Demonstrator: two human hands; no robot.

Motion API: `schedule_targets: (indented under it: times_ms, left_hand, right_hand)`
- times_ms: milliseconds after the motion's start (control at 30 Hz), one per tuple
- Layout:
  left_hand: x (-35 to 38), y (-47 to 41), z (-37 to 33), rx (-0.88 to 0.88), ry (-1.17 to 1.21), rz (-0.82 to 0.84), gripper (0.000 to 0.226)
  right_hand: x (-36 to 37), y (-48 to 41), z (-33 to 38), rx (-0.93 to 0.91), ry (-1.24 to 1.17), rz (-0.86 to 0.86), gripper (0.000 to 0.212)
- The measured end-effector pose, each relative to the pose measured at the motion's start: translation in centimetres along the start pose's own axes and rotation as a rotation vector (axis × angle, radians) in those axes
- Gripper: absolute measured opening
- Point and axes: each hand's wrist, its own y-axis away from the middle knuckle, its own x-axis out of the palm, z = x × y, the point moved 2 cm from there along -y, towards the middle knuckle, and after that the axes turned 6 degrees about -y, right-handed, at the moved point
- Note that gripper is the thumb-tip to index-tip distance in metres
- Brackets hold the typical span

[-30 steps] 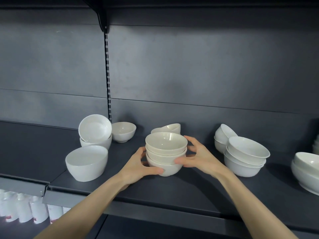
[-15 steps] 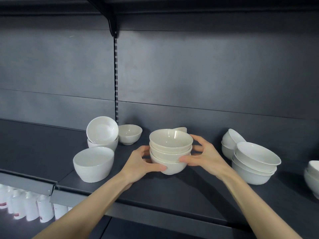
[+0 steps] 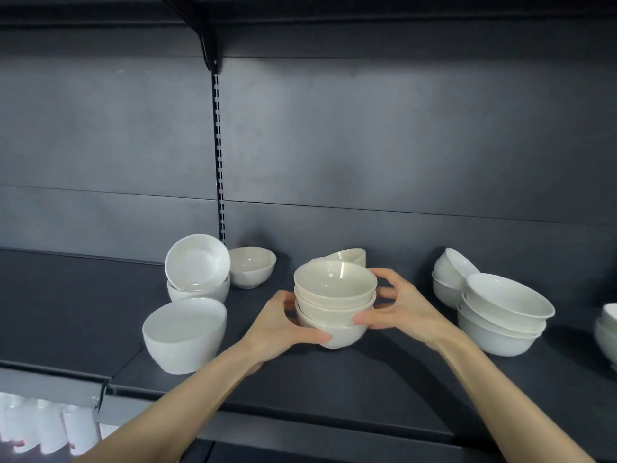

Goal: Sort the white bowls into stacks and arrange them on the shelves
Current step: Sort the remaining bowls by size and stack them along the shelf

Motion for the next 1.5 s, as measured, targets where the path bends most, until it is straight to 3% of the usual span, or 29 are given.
schedule_targets:
  times_ms: [267, 333, 400, 500, 567, 667, 833, 933, 1133, 1300, 1500]
  left_hand:
    - [0.0, 0.5, -0.7, 0.002, -0.079, 0.102, 0.083]
    - [-0.8, 0.9, -1.3, 0.015, -0.149, 0.139, 0.061]
    - [-2.0, 1.3, -2.0, 0.022, -0.204, 0.097, 0.039]
    - [-4.5, 2.0, -3.8, 0.038, -0.244, -0.015, 0.051]
    - [-6.6, 1.9, -5.2, 0.07, -0.24, -0.07, 0.038]
    - [-10.9, 0.6, -6.6, 0.122, -0.279, -0.19, 0.018]
    - [-18.0, -4.9, -5.9, 0.147, -0.344, -0.31, 0.017]
    - [-20.6, -9.4, -5.0, 0.144, -0.449, -0.221, 0.021]
    - [-22.4, -16.9, -1.7, -0.003, -0.645, 0.114, 0.036]
    - [-22.5, -20.4, 1.2, -0.12, -0.624, 0.301, 0.036]
    - [-21.7, -22.1, 3.4, -0.226, -0.544, 0.403, 0.033]
  right_hand:
    - [-0.3, 0.6, 0.7, 0.061, 0.13, 0.032, 0.076]
    - [-0.3, 1.0, 2.1, 0.023, 0.219, 0.024, 0.072]
    - [-0.4, 1.1, 3.5, -0.065, 0.288, -0.03, 0.074]
    - [0.1, -0.4, 5.6, -0.201, 0.305, -0.13, 0.068]
    - [1.1, -2.0, 6.9, -0.251, 0.328, -0.128, 0.058]
    - [3.0, -5.1, 8.1, -0.273, 0.363, -0.077, 0.045]
    - [6.1, -10.9, 8.5, -0.246, 0.432, -0.034, 0.04]
    - [7.6, -14.4, 8.3, -0.203, 0.476, -0.034, 0.041]
    - [9.7, -19.5, 6.2, -0.004, 0.536, 0.024, 0.046]
    - [10.6, -22.0, 4.4, 0.152, 0.555, 0.12, 0.045]
    - [11.6, -24.4, 2.3, 0.292, 0.443, 0.216, 0.037]
